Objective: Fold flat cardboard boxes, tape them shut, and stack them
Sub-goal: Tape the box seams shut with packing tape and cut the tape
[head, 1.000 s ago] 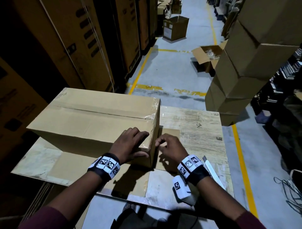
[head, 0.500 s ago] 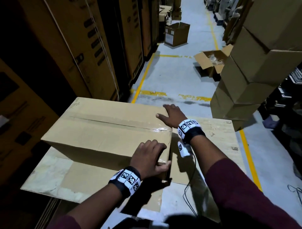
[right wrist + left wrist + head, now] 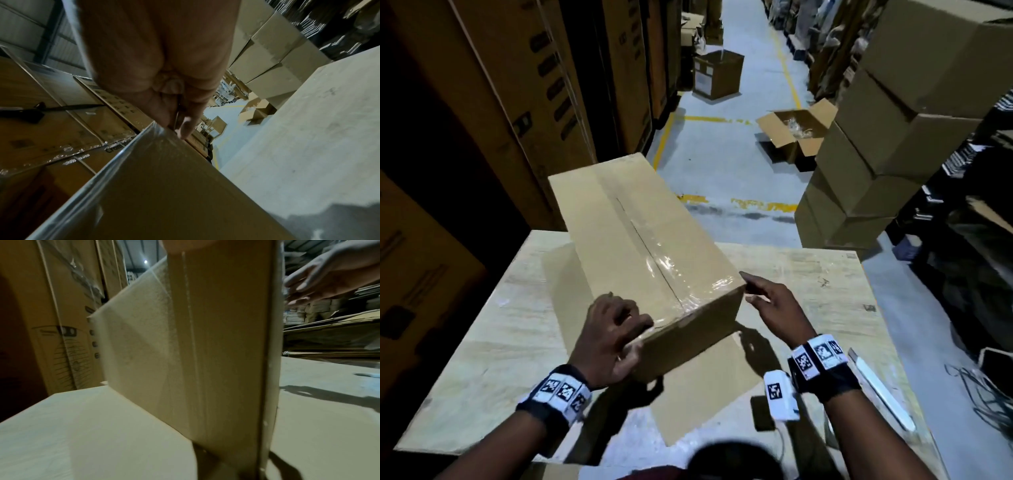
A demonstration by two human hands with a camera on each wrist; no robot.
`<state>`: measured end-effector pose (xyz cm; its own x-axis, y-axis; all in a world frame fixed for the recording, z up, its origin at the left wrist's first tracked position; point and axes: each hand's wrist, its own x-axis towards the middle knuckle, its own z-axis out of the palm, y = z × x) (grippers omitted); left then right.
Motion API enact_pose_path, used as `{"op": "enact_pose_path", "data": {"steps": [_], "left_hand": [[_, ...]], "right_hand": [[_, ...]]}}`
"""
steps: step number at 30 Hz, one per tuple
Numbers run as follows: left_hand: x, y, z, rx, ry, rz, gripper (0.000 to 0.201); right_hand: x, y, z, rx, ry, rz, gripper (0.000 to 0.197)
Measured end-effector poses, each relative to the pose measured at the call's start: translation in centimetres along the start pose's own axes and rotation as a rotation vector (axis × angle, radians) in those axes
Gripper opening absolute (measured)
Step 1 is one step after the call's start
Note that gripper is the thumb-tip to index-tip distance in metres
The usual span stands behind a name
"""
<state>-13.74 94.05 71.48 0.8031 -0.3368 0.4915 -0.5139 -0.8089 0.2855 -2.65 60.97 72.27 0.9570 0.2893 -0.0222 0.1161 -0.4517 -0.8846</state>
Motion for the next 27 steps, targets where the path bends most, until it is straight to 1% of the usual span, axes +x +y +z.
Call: {"op": "enact_pose_path", "data": {"steps": [2,6,7,10,12,13,15,17,18,19,21,23,25,27], "left_hand": [[-0.8,-1.5,-0.9,-0.030,-0.011,-0.037,0.033],[-1.1,-3.3,-2.0,-0.090,-0.025,-0.123,0.030],[-1.3,-3.8,-2.2,-0.113,-0.020,-0.159,0.035],[-2.0,-5.1,-2.9,-0.161,-0.012,-0.277,0.060],[-2.5,-5.9,-3.7,-0.148,-0.038,-0.382,0.078],[-2.6,-6.3,-4.4,-0.139,-0.064,-0.444,0.087],[-3.0,-7.6,-6.2,-0.111,-0.157,-0.556,0.096],[-3.3,-9.0,-8.3,-0.073,-0.280,-0.598,0.099],[-3.1,-9.5,-9.2,-0.057,-0.336,-0.606,0.101],[-3.0,-9.8,-9.8,-0.050,-0.379,-0.624,0.103],[-2.3,-9.9,-10.3,-0.054,-0.432,-0.679,0.113],[-1.1,-9.4,-9.8,-0.033,-0.477,-0.770,0.127],[0.3,-9.4,-9.1,0.036,-0.522,-0.867,0.138],[1.2,-9.9,-9.1,0.066,-0.536,-0.901,0.143]], "right_hand": [[-0.5,-1.2,1.3,-0.044,0.038,-0.029,0.042],[-1.0,-3.6,3.3,-0.013,0.131,-0.032,0.037],[-1.2,-4.0,3.7,-0.010,0.148,-0.030,0.035],[-2.6,-5.2,5.1,-0.041,0.160,-0.031,0.031],[-3.7,-6.0,6.5,-0.102,0.150,-0.034,0.032],[-4.3,-6.3,7.1,-0.138,0.126,-0.049,0.033],[-5.4,-6.9,8.3,-0.170,-0.011,-0.150,0.033],[-5.6,-7.1,8.8,-0.232,-0.172,-0.306,0.027],[-5.1,-7.2,8.6,-0.312,-0.201,-0.378,0.027],[-4.2,-7.2,8.5,-0.412,-0.204,-0.443,0.033],[-2.0,-7.7,8.5,-0.597,-0.210,-0.531,0.054],[-0.2,-8.9,9.0,-0.727,-0.286,-0.600,0.070],[0.9,-10.3,9.9,-0.804,-0.394,-0.654,0.074],[1.5,-11.3,10.9,-0.840,-0.462,-0.691,0.074]]}}
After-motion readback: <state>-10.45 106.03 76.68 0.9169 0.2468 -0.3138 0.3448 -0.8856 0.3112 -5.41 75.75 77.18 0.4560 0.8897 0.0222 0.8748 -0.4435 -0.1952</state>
